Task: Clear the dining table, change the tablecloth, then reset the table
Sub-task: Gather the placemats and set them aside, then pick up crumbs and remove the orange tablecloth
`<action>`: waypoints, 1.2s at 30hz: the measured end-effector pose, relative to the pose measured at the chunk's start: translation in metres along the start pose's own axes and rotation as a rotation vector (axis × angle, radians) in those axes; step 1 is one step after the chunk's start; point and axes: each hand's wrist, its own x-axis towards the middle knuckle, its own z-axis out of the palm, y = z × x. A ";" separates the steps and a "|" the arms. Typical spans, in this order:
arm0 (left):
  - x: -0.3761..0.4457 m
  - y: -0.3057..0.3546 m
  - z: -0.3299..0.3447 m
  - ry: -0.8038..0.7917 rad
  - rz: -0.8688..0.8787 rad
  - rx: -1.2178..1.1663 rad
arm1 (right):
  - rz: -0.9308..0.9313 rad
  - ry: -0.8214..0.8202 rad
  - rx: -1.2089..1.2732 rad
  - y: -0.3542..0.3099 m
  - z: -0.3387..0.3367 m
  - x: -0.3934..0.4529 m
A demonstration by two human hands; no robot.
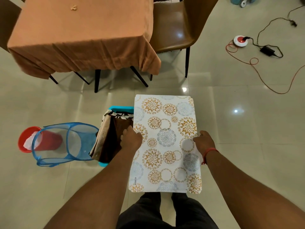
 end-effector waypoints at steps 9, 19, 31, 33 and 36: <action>-0.044 0.078 0.011 0.108 0.523 0.474 | -0.312 0.050 -0.236 -0.007 -0.053 -0.001; -0.164 0.224 0.166 -0.002 0.726 0.705 | -0.470 0.056 -0.704 0.080 -0.239 0.019; -0.229 0.436 0.213 0.085 0.955 0.698 | -0.347 0.197 -0.671 0.069 -0.452 0.054; -0.215 0.451 0.199 0.121 0.927 0.672 | -0.400 0.196 -0.688 0.039 -0.451 0.068; -0.177 0.474 0.167 0.192 0.849 0.614 | -0.511 0.189 -0.747 -0.025 -0.446 0.102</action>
